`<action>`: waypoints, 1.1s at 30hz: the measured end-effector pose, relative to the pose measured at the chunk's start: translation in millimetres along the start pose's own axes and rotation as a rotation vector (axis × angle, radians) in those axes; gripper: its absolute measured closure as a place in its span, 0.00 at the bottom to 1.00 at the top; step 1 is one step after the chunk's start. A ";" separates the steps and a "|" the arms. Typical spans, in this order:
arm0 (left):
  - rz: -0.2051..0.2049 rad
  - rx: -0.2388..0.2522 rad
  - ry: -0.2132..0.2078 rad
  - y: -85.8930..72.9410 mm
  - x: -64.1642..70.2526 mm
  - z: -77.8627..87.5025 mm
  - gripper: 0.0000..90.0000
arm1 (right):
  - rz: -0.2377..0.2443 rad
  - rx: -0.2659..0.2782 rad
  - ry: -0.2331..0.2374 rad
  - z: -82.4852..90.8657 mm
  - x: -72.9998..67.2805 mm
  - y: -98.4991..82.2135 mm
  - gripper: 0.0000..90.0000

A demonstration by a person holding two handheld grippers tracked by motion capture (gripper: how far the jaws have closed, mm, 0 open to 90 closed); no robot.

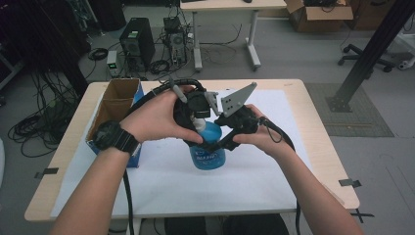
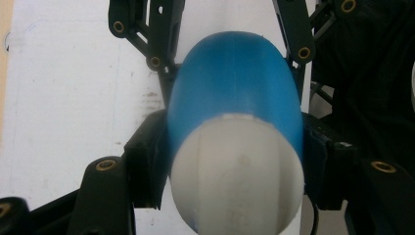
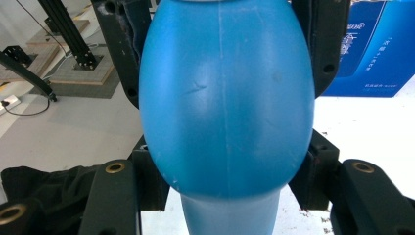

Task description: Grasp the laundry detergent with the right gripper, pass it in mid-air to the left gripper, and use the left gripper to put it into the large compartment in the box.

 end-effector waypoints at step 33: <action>0.537 -0.200 0.031 -35.4 -39.3 63.0 0.42 | -0.092 -0.168 -0.231 41.6 21.6 -36.6 0.08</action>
Point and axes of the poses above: each handheld gripper's, and its own axes: z roughly backward along the jaws, y roughly out of its top, x roughly to its right, the point moved 3 cm from there along -z, roughly forward along the jaws, and after that the axes turned 15 degrees about -z, right-handed, at the moved point
